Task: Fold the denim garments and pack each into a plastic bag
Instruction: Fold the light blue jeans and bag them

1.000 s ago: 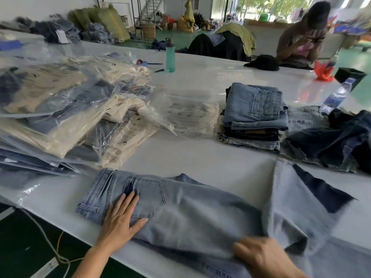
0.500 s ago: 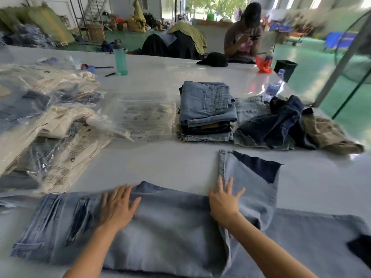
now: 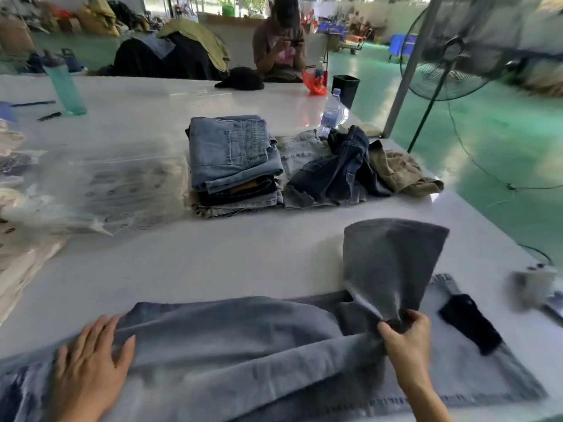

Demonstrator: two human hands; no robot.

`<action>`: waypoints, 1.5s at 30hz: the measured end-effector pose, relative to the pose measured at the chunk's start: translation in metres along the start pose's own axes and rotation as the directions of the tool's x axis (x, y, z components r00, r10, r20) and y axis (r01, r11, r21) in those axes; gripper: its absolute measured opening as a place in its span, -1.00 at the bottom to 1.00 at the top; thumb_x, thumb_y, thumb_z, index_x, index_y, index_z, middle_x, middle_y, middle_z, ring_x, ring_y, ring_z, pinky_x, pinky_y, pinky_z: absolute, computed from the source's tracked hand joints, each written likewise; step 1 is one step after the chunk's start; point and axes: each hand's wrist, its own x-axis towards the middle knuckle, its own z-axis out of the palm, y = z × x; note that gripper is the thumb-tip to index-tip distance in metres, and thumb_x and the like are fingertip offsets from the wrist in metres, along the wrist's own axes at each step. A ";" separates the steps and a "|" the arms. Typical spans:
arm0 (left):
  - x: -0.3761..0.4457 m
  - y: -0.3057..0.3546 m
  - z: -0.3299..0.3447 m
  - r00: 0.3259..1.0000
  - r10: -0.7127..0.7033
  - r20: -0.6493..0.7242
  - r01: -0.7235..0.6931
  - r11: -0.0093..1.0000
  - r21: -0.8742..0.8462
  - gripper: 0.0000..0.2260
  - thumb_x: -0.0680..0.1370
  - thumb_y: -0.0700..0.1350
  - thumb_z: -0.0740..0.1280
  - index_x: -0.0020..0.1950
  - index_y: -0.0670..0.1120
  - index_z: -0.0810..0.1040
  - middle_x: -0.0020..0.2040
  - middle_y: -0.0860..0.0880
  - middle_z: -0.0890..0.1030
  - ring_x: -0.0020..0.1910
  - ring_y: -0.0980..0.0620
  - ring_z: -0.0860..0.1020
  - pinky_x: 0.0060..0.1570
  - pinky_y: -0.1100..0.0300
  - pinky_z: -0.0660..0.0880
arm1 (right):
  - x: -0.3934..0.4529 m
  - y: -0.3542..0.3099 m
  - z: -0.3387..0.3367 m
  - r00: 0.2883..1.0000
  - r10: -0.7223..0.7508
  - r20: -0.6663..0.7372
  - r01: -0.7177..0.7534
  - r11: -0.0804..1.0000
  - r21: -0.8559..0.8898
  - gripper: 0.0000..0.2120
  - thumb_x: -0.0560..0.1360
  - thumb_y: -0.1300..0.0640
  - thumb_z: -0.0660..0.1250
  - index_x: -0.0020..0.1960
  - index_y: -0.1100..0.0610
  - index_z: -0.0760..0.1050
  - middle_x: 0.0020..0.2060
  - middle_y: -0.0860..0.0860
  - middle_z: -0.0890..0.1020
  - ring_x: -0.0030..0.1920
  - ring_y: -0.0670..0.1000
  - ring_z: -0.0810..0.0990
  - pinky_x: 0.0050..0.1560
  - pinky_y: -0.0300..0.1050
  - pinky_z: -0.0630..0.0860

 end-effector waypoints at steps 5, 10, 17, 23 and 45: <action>0.000 0.056 0.012 0.918 0.190 -0.349 -0.258 0.952 -0.162 -0.57 0.48 -0.05 0.13 -0.05 -0.38 0.61 -0.01 -0.37 0.59 -0.08 -0.38 0.57 0.00 -0.19 0.43 | 0.053 0.007 -0.015 0.910 0.409 0.066 -0.407 0.853 0.325 -0.29 0.29 0.09 0.57 0.31 0.19 0.30 0.09 0.07 0.40 0.01 0.08 0.47 -0.04 -0.02 0.44; 0.007 0.152 0.013 0.839 0.510 -0.190 -0.544 0.777 -0.317 -0.66 0.50 -0.07 0.15 -0.01 -0.23 0.65 -0.07 -0.15 0.65 -0.10 -0.15 0.60 0.00 0.09 0.43 | 0.096 -0.030 -0.035 0.814 0.522 0.254 -0.568 0.628 0.532 -0.66 0.47 0.01 0.39 0.17 0.12 0.45 -0.13 0.04 0.64 -0.08 0.07 0.57 -0.05 -0.02 0.58; 0.034 0.176 0.017 0.888 0.426 0.173 -0.402 0.902 -0.155 -0.96 0.48 -0.08 0.41 -0.14 -0.02 0.58 -0.13 0.04 0.60 -0.04 -0.08 0.57 -0.10 0.08 0.29 | 0.093 -0.089 -0.070 0.981 0.172 0.091 -0.182 0.643 0.744 -0.75 0.44 0.27 0.37 0.11 0.13 0.51 -0.14 0.04 0.67 -0.17 0.03 0.66 -0.28 -0.15 0.63; 0.029 0.173 0.023 0.934 0.353 0.059 -0.342 0.929 -0.143 -0.97 0.45 -0.23 0.43 -0.17 -0.14 0.61 -0.18 -0.14 0.61 -0.18 -0.23 0.56 -0.15 -0.02 0.35 | 0.072 0.010 -0.128 0.912 0.354 -0.207 -0.252 0.883 0.396 -0.73 0.40 0.29 0.38 0.09 0.29 0.49 -0.23 0.12 0.59 -0.14 0.15 0.57 -0.41 -0.11 0.52; -0.081 0.228 -0.049 0.536 0.844 -0.022 -0.702 0.431 -0.567 -0.89 0.35 -0.05 0.20 -0.36 -0.01 0.46 -0.44 0.09 0.44 -0.44 0.20 0.42 -0.38 0.45 0.38 | 0.114 -0.019 -0.158 0.971 0.237 -0.002 -0.187 0.771 0.609 -0.84 0.44 0.42 0.21 -0.19 0.21 0.47 -0.34 0.14 0.53 -0.36 0.02 0.49 -0.48 -0.31 0.46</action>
